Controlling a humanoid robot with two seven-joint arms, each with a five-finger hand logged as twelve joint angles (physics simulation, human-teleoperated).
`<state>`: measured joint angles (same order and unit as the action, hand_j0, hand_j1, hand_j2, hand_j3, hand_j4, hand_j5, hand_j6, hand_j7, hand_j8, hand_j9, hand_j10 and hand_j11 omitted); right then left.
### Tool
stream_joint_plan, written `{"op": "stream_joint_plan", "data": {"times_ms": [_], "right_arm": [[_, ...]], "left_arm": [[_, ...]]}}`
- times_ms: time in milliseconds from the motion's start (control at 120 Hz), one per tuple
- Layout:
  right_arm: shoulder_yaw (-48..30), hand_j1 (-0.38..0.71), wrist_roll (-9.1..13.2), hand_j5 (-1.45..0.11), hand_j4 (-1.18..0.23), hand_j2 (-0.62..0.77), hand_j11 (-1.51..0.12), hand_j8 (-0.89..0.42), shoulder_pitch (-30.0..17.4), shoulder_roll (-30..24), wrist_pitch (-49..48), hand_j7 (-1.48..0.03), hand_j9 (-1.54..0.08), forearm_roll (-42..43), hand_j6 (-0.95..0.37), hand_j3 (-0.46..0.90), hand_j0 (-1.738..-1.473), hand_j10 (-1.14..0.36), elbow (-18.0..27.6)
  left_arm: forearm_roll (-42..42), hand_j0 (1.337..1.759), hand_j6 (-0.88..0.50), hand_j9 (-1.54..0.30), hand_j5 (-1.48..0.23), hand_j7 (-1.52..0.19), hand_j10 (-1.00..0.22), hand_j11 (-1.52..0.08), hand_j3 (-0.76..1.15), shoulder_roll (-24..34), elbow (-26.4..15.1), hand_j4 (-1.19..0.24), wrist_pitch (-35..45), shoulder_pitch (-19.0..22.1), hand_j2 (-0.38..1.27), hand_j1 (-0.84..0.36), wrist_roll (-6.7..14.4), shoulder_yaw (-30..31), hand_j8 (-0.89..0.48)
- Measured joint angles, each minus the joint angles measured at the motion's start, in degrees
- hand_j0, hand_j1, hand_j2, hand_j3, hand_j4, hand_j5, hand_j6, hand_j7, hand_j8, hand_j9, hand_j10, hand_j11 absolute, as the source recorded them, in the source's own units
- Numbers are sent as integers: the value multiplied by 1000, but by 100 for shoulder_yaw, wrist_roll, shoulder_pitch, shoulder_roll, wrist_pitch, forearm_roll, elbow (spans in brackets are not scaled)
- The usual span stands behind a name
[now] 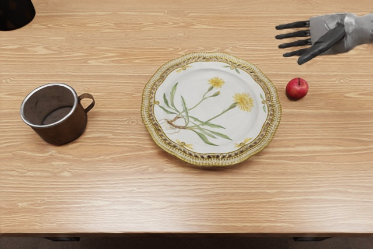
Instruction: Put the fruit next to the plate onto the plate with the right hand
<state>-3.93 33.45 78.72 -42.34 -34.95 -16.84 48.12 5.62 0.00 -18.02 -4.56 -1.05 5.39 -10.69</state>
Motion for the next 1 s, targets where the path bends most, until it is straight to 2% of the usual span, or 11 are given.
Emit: {"op": "stream_joint_plan", "data": {"times_ms": [167,292,400,483,692,817,1000], "right_arm": [[320,-314,123,-37,-29,-7,-37,-29,391,217,-5,-37,-37,310,-29,0,-1657,-29,-108],[551,-303,145,-49,-38,-8,-49,-38,490,181,82,-49,-49,1994,-38,0,-1658,-38,-46],[751,-280,151,-75,-58,-12,-75,-58,580,297,1106,-75,-75,3087,-58,0,-1658,-58,499],[850,-272,153,-83,-65,-13,-83,-65,630,625,1857,-83,-83,3599,-66,0,-1658,-65,662],[956,-278,154,-78,-62,-12,-78,-62,432,1170,2749,-77,-78,4259,-63,0,-1658,-61,212],[968,-288,155,-67,-54,-10,-67,-54,31,1668,2903,-67,-67,4695,-55,0,-1658,-53,-453],[1197,-305,155,-49,-40,-7,-49,-41,-114,2211,2961,-49,-49,4888,-42,0,-1658,-40,-819]], "left_arm": [[0,1657,-8,-11,-11,-11,-8,-11,0,0,0,-8,-1,0,1,339,1,-1,-8],[1,1658,-8,-11,-11,-11,-8,-11,0,0,0,-8,0,0,1,339,-1,-2,-8],[1,1658,-8,-11,-11,-11,-8,-11,0,0,0,-8,-1,0,2,339,-1,-2,-8],[1,1658,-8,-11,-11,-11,-8,-11,0,0,0,-8,-1,0,2,339,-1,-1,-8],[0,1658,-8,-11,-11,-11,-8,-11,0,0,0,-8,1,0,1,339,2,-2,-8],[1,1658,-8,-11,-11,-11,-8,-11,0,0,0,-8,0,0,1,339,1,-3,-8],[0,1658,-8,-11,-11,-11,-8,-11,0,0,0,-8,0,0,1,339,2,0,-8]]}}
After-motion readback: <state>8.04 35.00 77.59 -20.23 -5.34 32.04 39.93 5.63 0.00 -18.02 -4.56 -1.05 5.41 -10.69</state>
